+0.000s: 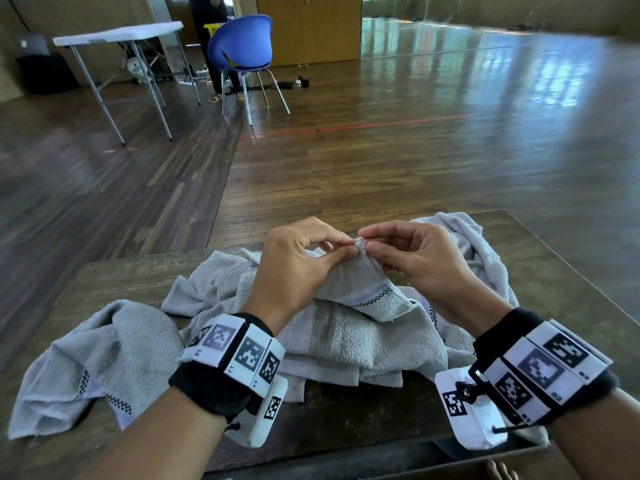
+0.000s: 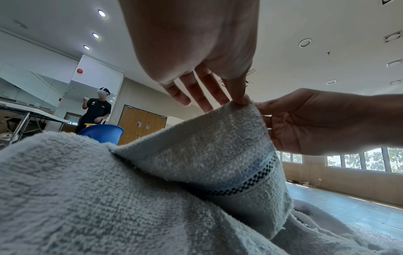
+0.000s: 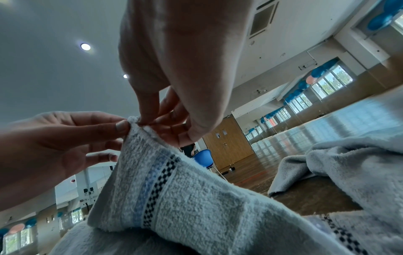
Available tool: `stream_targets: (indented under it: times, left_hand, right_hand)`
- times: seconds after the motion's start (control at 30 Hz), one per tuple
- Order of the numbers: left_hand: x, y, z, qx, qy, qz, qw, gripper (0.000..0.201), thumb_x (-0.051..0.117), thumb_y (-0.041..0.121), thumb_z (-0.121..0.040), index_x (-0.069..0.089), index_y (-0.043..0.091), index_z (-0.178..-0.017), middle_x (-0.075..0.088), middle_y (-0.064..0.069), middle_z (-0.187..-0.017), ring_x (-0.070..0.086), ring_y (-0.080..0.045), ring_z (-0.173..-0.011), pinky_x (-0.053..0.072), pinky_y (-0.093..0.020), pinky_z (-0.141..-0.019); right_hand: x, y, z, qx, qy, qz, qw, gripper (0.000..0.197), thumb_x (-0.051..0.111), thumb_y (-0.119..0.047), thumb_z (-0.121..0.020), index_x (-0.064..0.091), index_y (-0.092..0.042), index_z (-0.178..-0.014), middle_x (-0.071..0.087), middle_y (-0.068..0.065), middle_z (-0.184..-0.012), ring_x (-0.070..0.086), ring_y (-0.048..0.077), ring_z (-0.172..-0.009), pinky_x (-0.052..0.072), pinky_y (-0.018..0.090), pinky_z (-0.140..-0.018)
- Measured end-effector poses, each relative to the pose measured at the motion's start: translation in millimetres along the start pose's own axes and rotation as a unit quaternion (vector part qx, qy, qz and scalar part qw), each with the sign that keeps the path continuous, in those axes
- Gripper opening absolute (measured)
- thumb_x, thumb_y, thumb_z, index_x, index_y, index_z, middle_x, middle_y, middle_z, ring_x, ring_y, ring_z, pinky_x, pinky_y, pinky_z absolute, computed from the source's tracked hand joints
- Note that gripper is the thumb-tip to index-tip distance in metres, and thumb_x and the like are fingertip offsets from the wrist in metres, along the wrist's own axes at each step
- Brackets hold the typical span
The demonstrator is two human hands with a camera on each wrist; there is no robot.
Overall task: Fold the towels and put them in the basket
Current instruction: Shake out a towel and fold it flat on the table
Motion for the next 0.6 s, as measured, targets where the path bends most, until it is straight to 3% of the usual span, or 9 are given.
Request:
stream_targets:
  times: [0.13, 0.23, 0.37, 0.47, 0.6]
  left_hand:
    - [0.3, 0.5, 0.6, -0.011, -0.002, -0.011, 1.000, 0.010, 0.084, 0.023, -0.078, 0.080, 0.017, -0.084, 0.074, 0.010, -0.083, 0.068, -0.011, -0.077, 0.047, -0.012, -0.070]
    - [0.7, 0.5, 0.4, -0.015, -0.004, -0.021, 1.000, 0.009, 0.083, 0.024, -0.079, 0.080, 0.018, -0.085, 0.074, 0.011, -0.084, 0.068, -0.010, -0.078, 0.047, -0.011, -0.071]
    - [2.8, -2.6, 0.5, -0.026, -0.004, -0.026, 0.999, 0.007, 0.081, 0.025, -0.080, 0.078, 0.020, -0.084, 0.073, 0.014, -0.083, 0.067, -0.008, -0.079, 0.043, -0.008, -0.071]
    - [4.8, -2.6, 0.4, -0.020, -0.012, -0.024, 0.999, 0.006, 0.081, 0.025, -0.082, 0.078, 0.021, -0.084, 0.072, 0.014, -0.083, 0.067, -0.008, -0.078, 0.046, -0.012, -0.071]
    - [8.7, -3.5, 2.4, -0.021, -0.037, -0.023, 0.999, 0.016, 0.077, 0.037, -0.083, 0.076, 0.021, -0.084, 0.073, 0.012, -0.084, 0.068, -0.008, -0.080, 0.046, -0.013, -0.070]
  right_hand:
    - [2.3, -3.7, 1.5, -0.007, -0.004, 0.010, 1.000, 0.014, 0.068, 0.000, -0.091, 0.075, -0.003, -0.102, 0.068, 0.037, -0.099, 0.057, 0.030, -0.083, 0.049, 0.052, -0.085]
    - [2.2, -5.4, 1.0, -0.010, -0.004, 0.009, 1.000, 0.012, 0.068, 0.001, -0.091, 0.075, -0.004, -0.100, 0.067, 0.039, -0.099, 0.056, 0.031, -0.083, 0.048, 0.053, -0.085]
    - [1.3, -3.2, 0.3, -0.007, -0.008, 0.004, 1.000, 0.012, 0.068, 0.000, -0.091, 0.074, -0.001, -0.102, 0.069, 0.020, -0.088, 0.057, 0.029, -0.081, 0.048, 0.046, -0.080]
    - [4.6, -2.9, 0.9, -0.003, -0.025, -0.015, 1.000, 0.014, 0.072, -0.012, -0.089, 0.073, -0.003, -0.100, 0.070, 0.016, -0.087, 0.057, 0.028, -0.079, 0.049, 0.035, -0.070]
    - [10.1, -5.5, 2.7, -0.019, -0.043, 0.006, 0.999, 0.026, 0.081, -0.023, -0.074, 0.071, -0.007, -0.091, 0.070, 0.007, -0.081, 0.062, 0.023, -0.077, 0.050, 0.032, -0.070]
Point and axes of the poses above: each hand's wrist, its own z-axis away from the middle knuckle, its own x-axis out of the palm, y = z × x, the point moved 10 cm from there along -z, towards the middle knuckle
